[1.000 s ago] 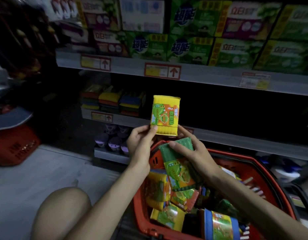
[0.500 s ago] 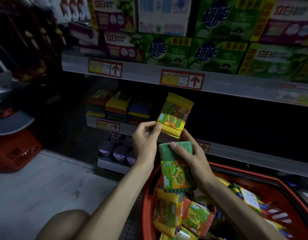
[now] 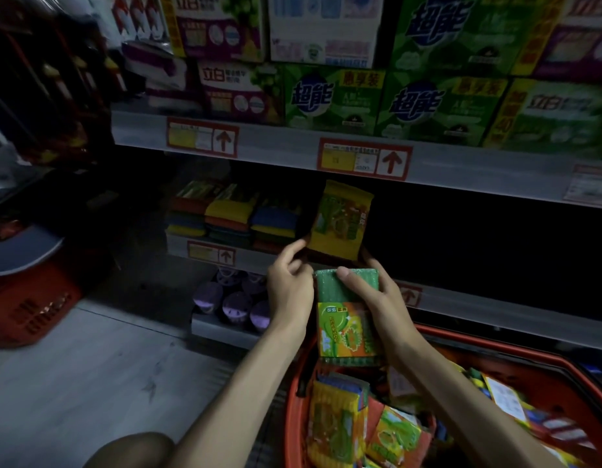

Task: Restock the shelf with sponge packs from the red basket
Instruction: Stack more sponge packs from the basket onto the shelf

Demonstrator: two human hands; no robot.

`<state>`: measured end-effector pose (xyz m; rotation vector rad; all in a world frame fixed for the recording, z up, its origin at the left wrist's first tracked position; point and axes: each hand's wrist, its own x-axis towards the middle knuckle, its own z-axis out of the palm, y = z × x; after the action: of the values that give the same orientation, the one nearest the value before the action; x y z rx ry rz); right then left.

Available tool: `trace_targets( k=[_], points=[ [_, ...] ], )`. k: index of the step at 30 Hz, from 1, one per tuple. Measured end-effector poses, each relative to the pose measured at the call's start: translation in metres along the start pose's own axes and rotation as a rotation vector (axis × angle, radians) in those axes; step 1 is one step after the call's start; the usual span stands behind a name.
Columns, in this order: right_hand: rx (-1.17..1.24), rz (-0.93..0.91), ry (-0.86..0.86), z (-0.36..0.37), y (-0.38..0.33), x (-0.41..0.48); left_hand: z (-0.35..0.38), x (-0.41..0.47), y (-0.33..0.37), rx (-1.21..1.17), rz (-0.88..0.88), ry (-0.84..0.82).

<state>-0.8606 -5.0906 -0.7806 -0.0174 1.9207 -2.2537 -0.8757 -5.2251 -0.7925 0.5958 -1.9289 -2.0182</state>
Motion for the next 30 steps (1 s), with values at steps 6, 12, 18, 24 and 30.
trace_targets(
  k=[6, 12, 18, 24, 30],
  points=[
    [-0.053, 0.012, -0.012, 0.003, -0.003, 0.003, 0.000, 0.000, 0.006, 0.029, -0.050, 0.001],
    [-0.153, 0.050, -0.010, 0.007, -0.009, 0.008, -0.004, 0.006, 0.008, 0.060, -0.051, -0.005],
    [-0.172, 0.108, -0.004, 0.006, -0.018, 0.014, -0.008, 0.010, 0.007, 0.073, -0.073, -0.022],
    [-0.196, 0.133, -0.009, 0.002, -0.023, 0.013, -0.008, 0.015, 0.007, 0.083, -0.081, -0.022],
    [-0.187, 0.146, -0.020, 0.001, -0.024, 0.014, -0.006, 0.018, 0.006, 0.062, -0.090, -0.002]
  ],
)
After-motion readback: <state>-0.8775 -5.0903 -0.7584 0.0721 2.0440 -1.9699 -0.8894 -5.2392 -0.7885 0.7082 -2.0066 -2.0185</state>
